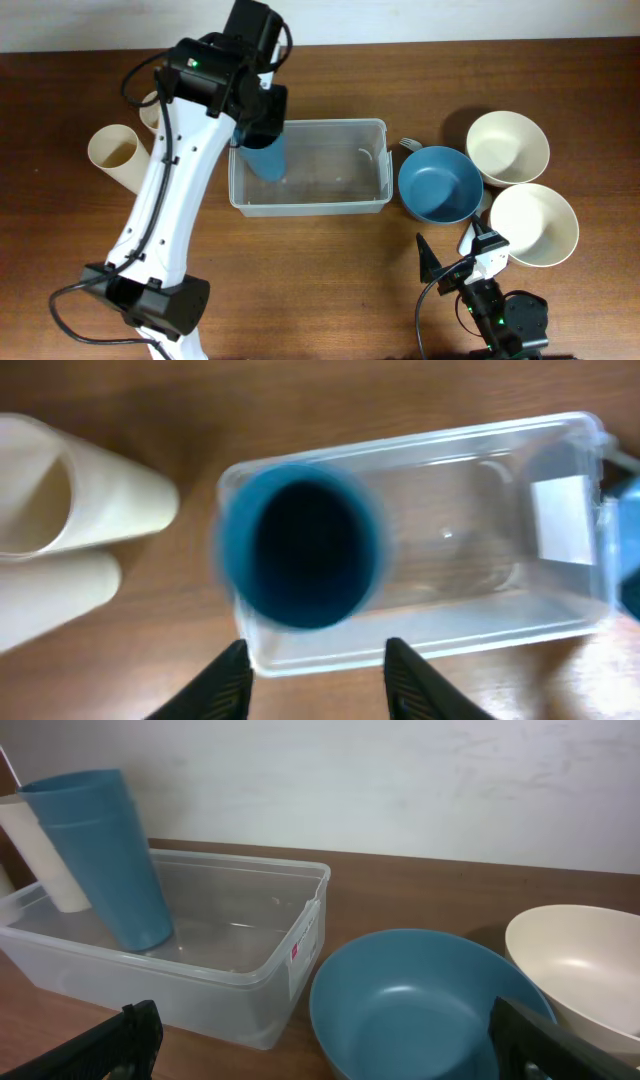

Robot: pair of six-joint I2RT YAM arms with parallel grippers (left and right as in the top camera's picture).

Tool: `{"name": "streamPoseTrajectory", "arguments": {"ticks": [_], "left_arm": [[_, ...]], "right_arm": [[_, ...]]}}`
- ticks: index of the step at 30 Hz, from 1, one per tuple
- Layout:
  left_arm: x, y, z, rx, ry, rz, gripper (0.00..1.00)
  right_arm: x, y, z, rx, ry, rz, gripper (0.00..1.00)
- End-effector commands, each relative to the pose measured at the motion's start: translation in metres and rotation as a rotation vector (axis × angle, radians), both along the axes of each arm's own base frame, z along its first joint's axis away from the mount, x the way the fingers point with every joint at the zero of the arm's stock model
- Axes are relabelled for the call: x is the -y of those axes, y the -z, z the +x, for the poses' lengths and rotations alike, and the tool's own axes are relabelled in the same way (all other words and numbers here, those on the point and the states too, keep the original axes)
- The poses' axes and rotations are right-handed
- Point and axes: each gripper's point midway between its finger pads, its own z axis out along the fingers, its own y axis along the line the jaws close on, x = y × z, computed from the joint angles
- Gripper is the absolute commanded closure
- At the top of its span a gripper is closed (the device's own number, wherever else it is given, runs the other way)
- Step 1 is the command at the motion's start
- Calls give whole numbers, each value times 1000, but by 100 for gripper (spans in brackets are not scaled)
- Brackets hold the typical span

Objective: Pack container
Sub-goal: 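Release the stacked blue cup and withdraw the left gripper, then move the left gripper to a cream cup and grasp its rim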

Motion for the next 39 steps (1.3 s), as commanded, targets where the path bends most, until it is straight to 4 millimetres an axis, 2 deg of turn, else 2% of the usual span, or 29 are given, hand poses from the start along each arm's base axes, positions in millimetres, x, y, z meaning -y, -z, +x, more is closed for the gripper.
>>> {"name": "streamPoseTrajectory", "arguments": {"ticks": [1,4,6,8,12,18,21,26,30,35,39], "left_arm": [[-39,-13,4,27,-119,24,40],[-77,-12,3,14,-206,84,15],[-104,-13,3,10,-269,127,8],[-119,-13,4,8,-307,128,0],[-133,-13,7,17,-338,117,0],[-125,-13,39,85,-112,154,0],[-125,3,53,63,-49,195,0],[-138,45,67,-31,-70,201,0],[-146,71,73,-91,-81,205,0],[-150,86,83,-100,-91,203,1],[-145,88,87,-92,-80,174,1]], "right_arm": [[-1,3,0,-4,-4,7,1],[-1,3,0,-4,-4,7,1],[-1,3,0,-4,-4,7,1],[-1,3,0,-4,-4,7,1],[-1,3,0,-4,-4,7,1],[-1,3,0,-4,-4,7,1],[-1,3,0,-4,-4,7,1],[-1,3,0,-4,-4,7,1],[-1,3,0,-4,-4,7,1],[-1,3,0,-4,-4,7,1],[-1,3,0,-4,-4,7,1]]}}
